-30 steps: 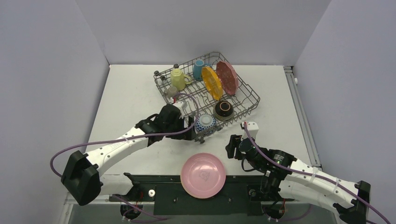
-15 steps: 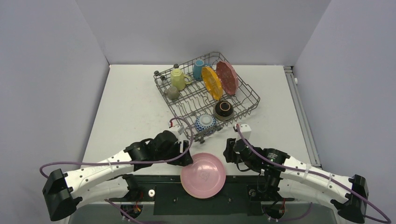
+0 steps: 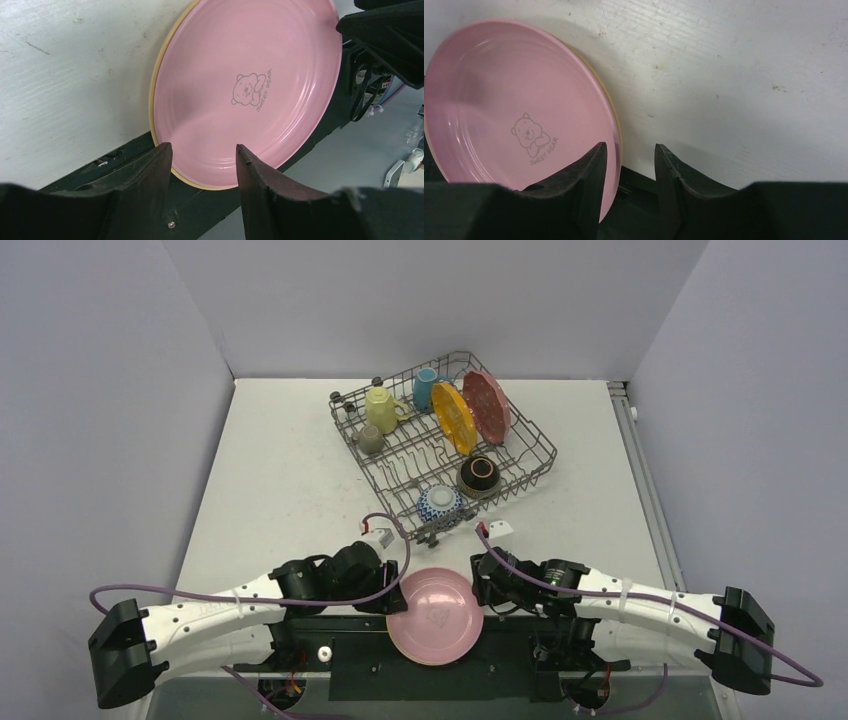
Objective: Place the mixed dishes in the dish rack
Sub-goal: Pick up the plate from the corner of the board.
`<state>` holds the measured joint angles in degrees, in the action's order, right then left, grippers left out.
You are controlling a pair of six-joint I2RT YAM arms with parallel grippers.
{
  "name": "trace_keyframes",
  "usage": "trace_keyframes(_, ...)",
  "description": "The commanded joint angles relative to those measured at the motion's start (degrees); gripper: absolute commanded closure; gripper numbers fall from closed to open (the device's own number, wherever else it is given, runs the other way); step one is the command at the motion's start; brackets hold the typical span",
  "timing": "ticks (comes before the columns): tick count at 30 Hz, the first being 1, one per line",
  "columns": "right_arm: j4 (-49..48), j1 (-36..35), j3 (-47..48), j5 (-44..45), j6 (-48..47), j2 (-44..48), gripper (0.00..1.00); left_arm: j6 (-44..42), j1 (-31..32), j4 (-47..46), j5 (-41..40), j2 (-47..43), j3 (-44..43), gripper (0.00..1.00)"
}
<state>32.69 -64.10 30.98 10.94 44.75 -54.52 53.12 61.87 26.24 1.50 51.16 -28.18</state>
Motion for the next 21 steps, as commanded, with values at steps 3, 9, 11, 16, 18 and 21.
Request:
trace_keyframes(3,-2.64,-2.62,0.10,-0.16,1.08,-2.51,0.64,1.10,0.81,-5.53,-0.66,2.00,0.90,0.56)
trace_keyframes(9,-2.77,-4.43,0.37,0.96,1.46,-4.62,0.67,1.39,1.05,-7.09,-0.64,2.97,2.01,0.59)
trace_keyframes(11,-2.87,-4.66,0.55,1.16,1.50,-5.20,0.70,1.37,1.06,-7.44,-0.65,3.10,2.07,0.60)
trace_keyframes(16,-2.40,-5.17,1.17,2.26,1.31,-5.91,0.81,1.35,1.07,-7.79,-0.77,3.40,2.36,0.61)
trace_keyframes(18,-2.11,-5.24,1.41,2.54,1.23,-6.13,0.86,1.48,1.06,-8.09,-0.71,3.46,2.61,0.61)
trace_keyframes(21,-1.76,-5.36,1.72,2.83,1.13,-6.44,0.94,1.69,1.06,-8.61,-0.57,3.43,3.05,0.61)
